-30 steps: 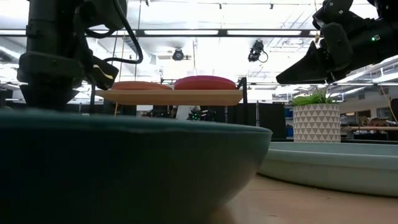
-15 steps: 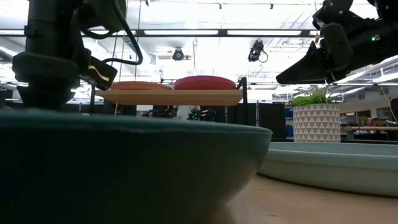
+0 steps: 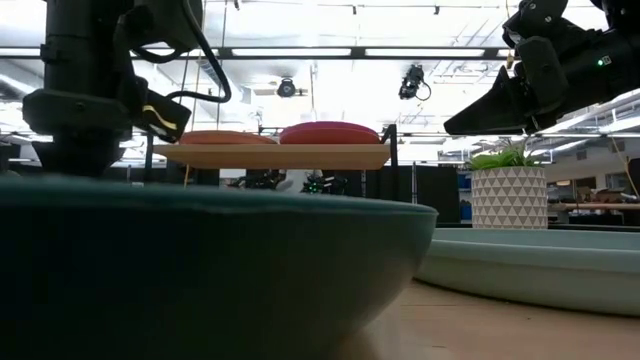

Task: Place and stack plates onto a shelf
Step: Stack the light orange plate on top of the brown plate on the shelf

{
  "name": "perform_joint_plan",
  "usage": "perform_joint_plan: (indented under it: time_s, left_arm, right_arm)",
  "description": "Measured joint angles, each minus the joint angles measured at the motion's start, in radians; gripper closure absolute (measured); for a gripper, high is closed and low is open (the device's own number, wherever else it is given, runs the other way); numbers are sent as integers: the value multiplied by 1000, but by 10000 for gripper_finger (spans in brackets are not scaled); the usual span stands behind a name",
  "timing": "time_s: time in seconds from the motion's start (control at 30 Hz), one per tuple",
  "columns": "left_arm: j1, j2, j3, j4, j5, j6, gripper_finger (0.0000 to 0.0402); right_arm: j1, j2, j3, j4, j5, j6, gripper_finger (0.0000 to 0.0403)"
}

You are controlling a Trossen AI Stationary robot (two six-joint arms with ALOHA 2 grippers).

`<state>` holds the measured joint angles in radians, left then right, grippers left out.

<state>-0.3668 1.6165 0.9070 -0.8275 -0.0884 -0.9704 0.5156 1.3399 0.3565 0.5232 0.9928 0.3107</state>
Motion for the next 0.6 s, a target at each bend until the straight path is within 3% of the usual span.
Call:
perform_joint_plan:
  time_s: [0.17,0.43,0.6]
  left_arm:
    - [0,29,0,8,-12,14,343]
    - [10,66,0,17,-9,51,344]
    - [11,64,2,10,0,72,387]
  right_arm:
    - [0,0,0,0,0,0,287]
    - [0,0,0,8,0,-5,287]
    - [0,0,0,8,0,-8,287]
